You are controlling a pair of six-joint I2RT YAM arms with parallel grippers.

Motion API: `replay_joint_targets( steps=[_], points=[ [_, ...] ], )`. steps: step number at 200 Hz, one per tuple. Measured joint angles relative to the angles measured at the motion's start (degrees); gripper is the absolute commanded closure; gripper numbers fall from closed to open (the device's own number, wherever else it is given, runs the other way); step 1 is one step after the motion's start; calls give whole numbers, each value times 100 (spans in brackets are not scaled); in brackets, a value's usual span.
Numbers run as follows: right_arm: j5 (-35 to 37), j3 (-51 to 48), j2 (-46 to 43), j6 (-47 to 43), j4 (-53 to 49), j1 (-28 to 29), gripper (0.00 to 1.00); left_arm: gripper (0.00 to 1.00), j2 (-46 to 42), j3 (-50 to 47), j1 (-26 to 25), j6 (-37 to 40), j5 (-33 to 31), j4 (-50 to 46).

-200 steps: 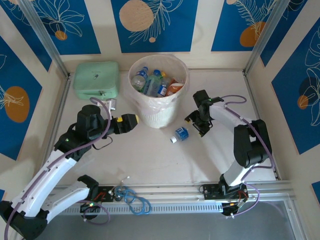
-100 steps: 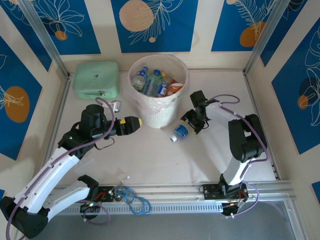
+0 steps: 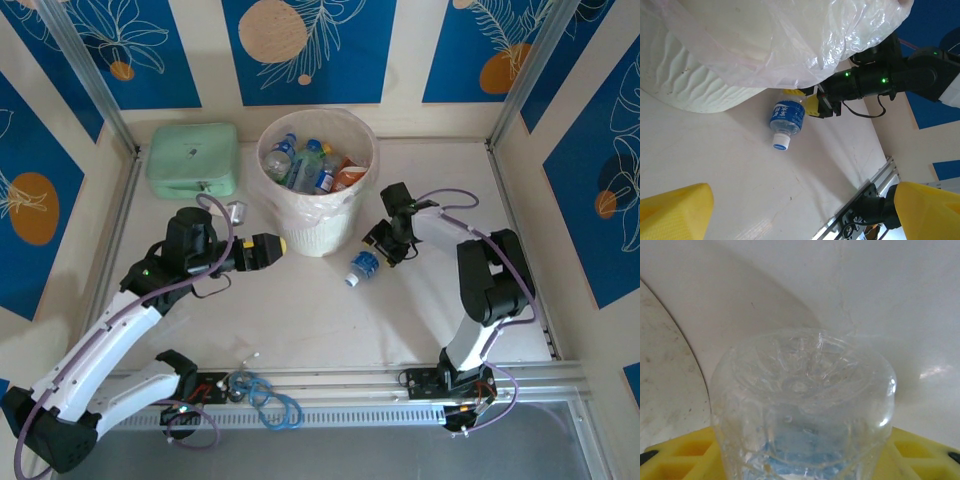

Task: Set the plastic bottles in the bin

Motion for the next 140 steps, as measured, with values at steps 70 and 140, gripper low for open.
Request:
replay_joint_targets(
  steps=[70,140],
  points=[
    [463,-291,-2258,-186,-636,236,51,8,68,0,0,-37,223,142],
    [894,693,-3727,-321,-1620,933,52,9,87,2,-177,-372,654,778]
  ],
)
